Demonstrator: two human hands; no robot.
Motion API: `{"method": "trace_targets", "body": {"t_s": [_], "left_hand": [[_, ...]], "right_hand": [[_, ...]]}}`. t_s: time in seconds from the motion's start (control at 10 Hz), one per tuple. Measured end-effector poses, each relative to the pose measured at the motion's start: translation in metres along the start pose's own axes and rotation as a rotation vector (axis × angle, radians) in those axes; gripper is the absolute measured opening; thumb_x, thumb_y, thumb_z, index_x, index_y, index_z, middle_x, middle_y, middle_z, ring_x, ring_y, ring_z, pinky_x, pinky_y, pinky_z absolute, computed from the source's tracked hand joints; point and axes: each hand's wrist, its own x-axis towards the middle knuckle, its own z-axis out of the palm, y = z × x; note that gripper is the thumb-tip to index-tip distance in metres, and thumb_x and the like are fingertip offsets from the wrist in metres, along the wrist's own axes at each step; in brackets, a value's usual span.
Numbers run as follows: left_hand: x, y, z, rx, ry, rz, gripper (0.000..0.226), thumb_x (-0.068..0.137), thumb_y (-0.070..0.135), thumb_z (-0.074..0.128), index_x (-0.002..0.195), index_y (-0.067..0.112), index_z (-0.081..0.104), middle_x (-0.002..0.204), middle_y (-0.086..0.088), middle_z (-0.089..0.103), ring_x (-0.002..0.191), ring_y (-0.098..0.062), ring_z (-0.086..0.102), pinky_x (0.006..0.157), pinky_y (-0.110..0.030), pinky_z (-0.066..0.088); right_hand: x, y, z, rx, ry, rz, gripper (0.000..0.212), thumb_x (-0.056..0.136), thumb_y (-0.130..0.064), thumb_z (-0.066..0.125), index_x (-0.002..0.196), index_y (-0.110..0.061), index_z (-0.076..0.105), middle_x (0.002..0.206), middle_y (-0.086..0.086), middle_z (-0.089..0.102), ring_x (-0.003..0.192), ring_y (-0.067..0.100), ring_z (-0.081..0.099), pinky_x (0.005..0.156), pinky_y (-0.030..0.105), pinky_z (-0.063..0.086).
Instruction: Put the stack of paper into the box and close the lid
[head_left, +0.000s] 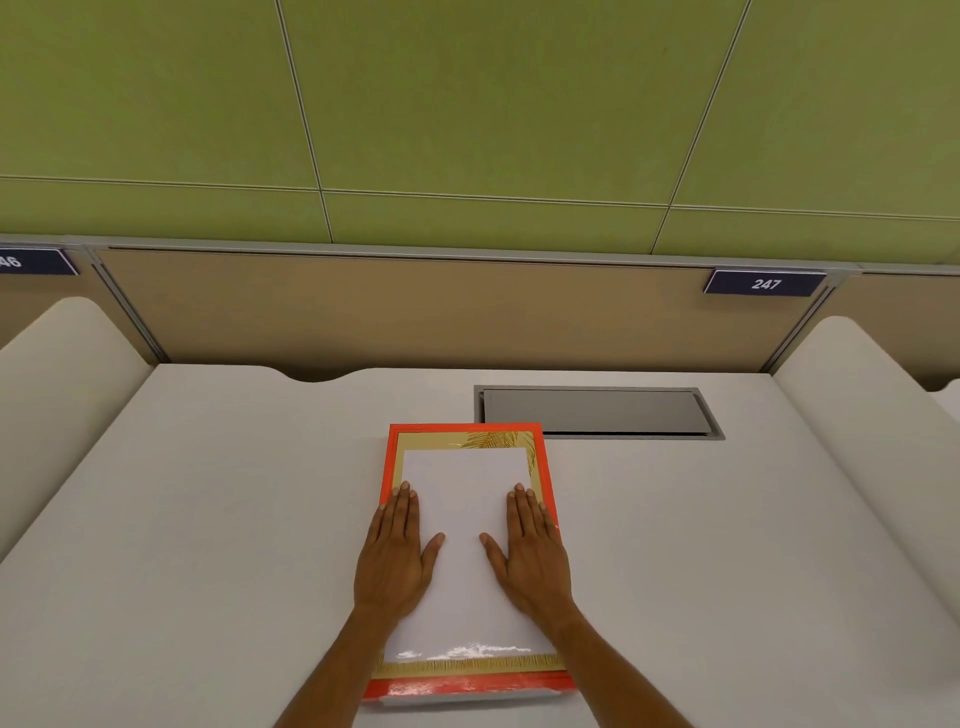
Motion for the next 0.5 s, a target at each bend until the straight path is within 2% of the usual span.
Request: {"method": "trace_targets", "body": {"t_s": [0.2,0.4,0.5], "left_hand": [[0.001,0.002,0.001,-0.038,-0.009,0.009,0.097,0.082,0.072,-0.007,0.155,0.008,0.003,0.165,-0.007,0.004,0.153,-0.020,0.006,0.125,-0.033,0.005],[0.006,0.024,-0.013,-0.124,0.022,-0.021,0.100,0.077,0.075,-0.010,0.154,0.013,-0.002,0.166,-0.004,-0.001,0.153,-0.019,0.000,0.121,-0.031,-0.003],[0.009,0.052,-0.017,-0.146,0.027,-0.021,0.102,0.076,0.077,-0.010,0.155,0.014,0.002,0.166,-0.005,0.002,0.153,-0.021,0.003,0.121,-0.032,-0.002]], "right_hand": [[0.001,0.000,-0.008,0.049,-0.031,0.006,0.082,0.095,-0.066,0.021,0.156,-0.017,-0.003,0.166,-0.001,-0.002,0.153,0.014,-0.003,0.123,0.028,-0.002],[0.002,0.010,-0.035,0.081,0.036,0.025,0.083,0.094,-0.068,0.022,0.157,-0.019,0.002,0.166,-0.002,0.002,0.153,0.013,0.001,0.120,0.025,-0.005],[0.000,0.026,-0.048,0.085,0.072,0.009,0.083,0.093,-0.069,0.021,0.157,-0.020,0.002,0.166,-0.002,0.004,0.153,0.013,0.001,0.121,0.025,-0.006]]}}
